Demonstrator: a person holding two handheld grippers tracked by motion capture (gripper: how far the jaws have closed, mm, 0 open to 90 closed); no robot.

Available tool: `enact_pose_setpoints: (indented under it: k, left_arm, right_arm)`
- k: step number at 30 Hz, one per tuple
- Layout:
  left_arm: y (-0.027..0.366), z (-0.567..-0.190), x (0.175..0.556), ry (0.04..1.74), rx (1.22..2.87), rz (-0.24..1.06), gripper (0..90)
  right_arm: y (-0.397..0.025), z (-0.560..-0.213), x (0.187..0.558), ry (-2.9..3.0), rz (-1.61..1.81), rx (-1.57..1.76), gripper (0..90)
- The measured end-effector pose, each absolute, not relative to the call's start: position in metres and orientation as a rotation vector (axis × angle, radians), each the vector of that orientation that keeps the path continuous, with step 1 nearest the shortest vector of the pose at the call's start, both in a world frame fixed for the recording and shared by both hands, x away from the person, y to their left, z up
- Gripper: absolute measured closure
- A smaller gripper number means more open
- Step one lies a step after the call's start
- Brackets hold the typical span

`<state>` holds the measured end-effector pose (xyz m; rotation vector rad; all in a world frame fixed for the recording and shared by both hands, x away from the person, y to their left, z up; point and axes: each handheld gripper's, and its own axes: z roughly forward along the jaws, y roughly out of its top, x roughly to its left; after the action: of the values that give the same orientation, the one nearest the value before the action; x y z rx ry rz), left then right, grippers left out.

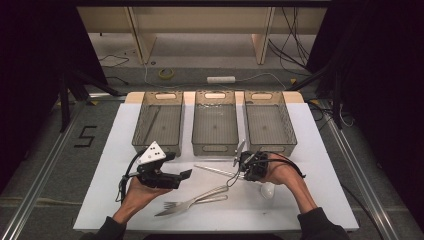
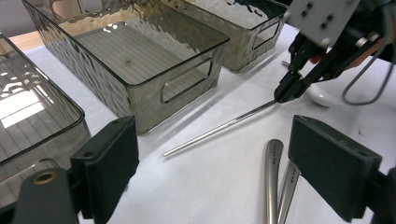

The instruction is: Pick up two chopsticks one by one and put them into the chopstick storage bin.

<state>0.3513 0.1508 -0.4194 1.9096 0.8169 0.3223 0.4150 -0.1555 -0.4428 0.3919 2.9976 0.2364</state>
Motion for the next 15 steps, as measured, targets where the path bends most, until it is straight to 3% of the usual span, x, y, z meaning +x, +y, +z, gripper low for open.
enact_pose_setpoints:
  k: [15]
  left_arm:
    - [0.134,-0.425,0.35,0.75,2.007,0.281,16.5]
  right_arm:
    - [-0.149,-0.418,0.403,2.987,0.333,0.342,85.8]
